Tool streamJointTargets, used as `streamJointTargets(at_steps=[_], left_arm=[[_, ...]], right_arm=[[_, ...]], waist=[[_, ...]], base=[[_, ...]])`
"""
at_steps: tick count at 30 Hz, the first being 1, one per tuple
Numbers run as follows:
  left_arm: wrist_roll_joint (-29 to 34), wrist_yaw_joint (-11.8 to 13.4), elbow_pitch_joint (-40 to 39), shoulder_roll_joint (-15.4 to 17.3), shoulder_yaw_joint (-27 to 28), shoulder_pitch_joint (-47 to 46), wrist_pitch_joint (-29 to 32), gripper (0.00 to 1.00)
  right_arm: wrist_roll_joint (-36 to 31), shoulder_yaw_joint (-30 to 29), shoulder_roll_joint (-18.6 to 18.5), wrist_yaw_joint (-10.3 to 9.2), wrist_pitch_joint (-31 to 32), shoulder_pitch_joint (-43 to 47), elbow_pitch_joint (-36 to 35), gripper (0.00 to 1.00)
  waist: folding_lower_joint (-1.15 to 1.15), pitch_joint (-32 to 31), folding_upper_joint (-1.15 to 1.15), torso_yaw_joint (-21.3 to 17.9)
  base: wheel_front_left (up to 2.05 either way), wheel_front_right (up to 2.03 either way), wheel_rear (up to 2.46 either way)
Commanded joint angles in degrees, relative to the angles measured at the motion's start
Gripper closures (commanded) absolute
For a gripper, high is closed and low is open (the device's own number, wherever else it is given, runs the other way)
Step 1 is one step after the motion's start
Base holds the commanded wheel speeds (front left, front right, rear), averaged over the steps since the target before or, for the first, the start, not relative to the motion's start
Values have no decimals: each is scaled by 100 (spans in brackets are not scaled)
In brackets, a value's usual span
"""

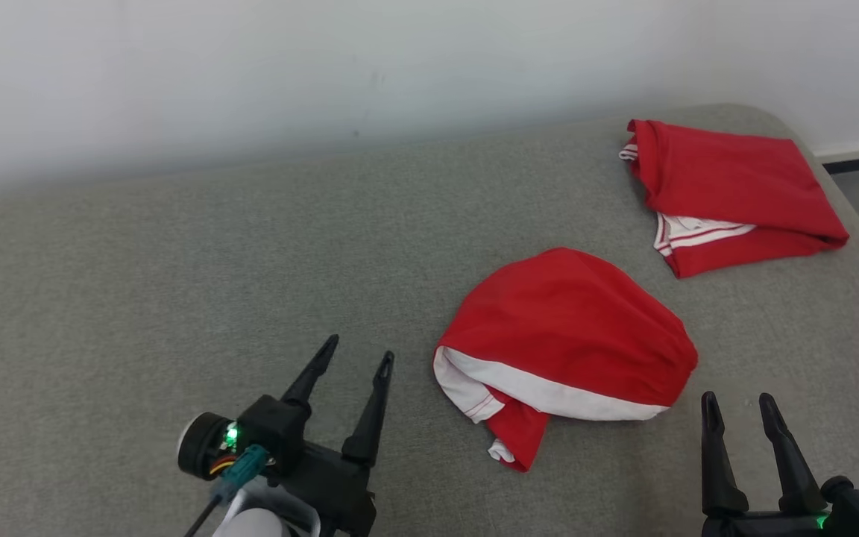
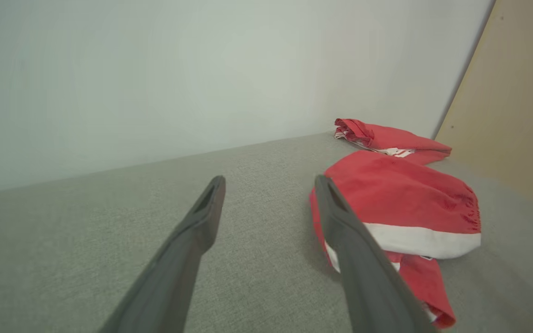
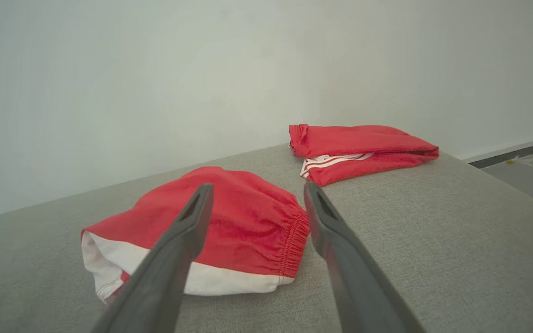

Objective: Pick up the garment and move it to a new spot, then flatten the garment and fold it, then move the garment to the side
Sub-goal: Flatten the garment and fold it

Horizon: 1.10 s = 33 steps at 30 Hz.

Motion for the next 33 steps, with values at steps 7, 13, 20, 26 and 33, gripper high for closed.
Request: streamJointTargets(at_steps=[7, 13, 20, 26, 33], left_arm=[[-273, -1, 668, 180, -645, -487, 71, 0], [-492, -1, 1223, 265, -1017, -775, 124, 0], [-680, -1, 1788, 263, -1283, -1060, 75, 54], [-756, 1, 1987, 254, -1278, -1191, -115, 100], [-672, 135, 1455, 449, -1155, -1139, -219, 100]], right_arm=[[111, 39, 26, -10, -73, -242, 105, 0], [192, 56, 29, -10, -79, -367, 138, 0], [231, 64, 30, -10, -77, -388, 87, 0], [196, -99, 29, -10, -77, -289, 69, 0], [179, -141, 24, -10, -78, -164, 149, 0]], waist=[[-1, 575, -1, -710], [-1, 760, -1, -939], [-1, 887, -1, -1102], [-1, 727, -1, -897], [-1, 271, -1, -278]], base=[[0, 0, 0], [0, 0, 0], [0, 0, 0], [0, 0, 0], [0, 0, 0]])
